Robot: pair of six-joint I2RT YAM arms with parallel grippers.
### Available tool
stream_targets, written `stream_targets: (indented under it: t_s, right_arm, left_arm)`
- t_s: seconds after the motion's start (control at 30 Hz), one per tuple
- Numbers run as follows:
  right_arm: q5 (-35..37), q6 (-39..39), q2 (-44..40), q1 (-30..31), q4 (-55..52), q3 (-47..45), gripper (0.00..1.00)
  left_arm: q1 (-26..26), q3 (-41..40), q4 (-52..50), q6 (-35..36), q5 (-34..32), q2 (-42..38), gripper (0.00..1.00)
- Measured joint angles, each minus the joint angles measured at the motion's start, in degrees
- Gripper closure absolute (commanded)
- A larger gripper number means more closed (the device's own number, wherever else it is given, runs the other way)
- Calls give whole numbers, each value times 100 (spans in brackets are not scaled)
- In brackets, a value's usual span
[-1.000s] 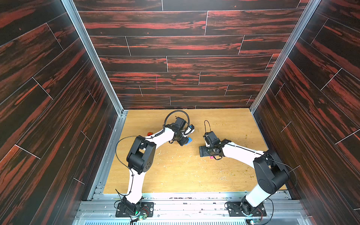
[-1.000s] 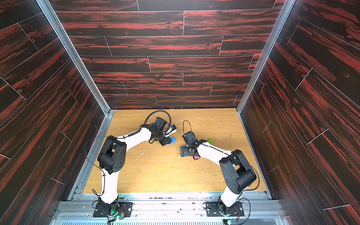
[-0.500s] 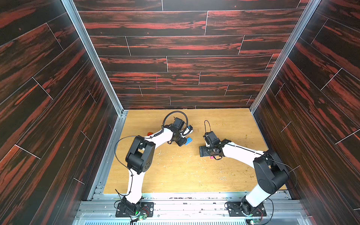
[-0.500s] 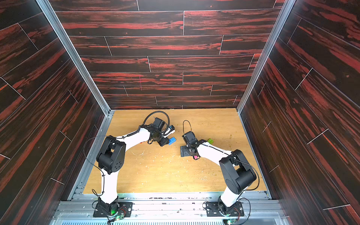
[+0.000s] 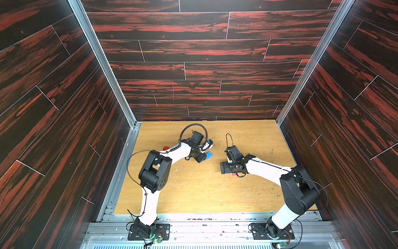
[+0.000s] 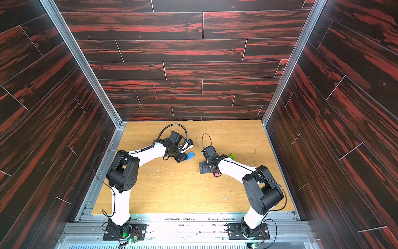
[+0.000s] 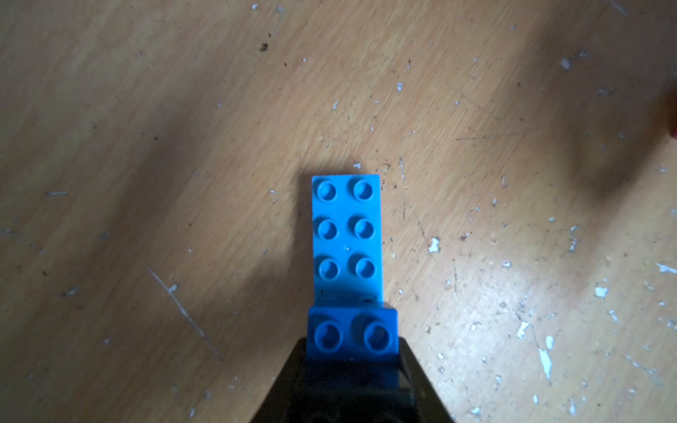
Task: Assemble the letter v with lego
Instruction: Assemble the lego brick with the lego brick.
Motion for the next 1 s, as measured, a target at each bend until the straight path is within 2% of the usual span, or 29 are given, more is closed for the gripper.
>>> stream_targets:
  t_s: [0.53, 0.83, 1.0]
  right_arm:
    - [-2, -2, 0, 0, 68, -61, 12]
    - [0, -2, -2, 0, 72, -122, 12]
    - [4, -2, -50, 0, 74, -151, 12]
  left_arm:
    - [-15, -485, 629, -498, 79, -142, 72]
    - [-439, -953, 1163, -999, -74, -317, 74]
    - [-483, -1178, 1453, -1156, -70, -398, 75]
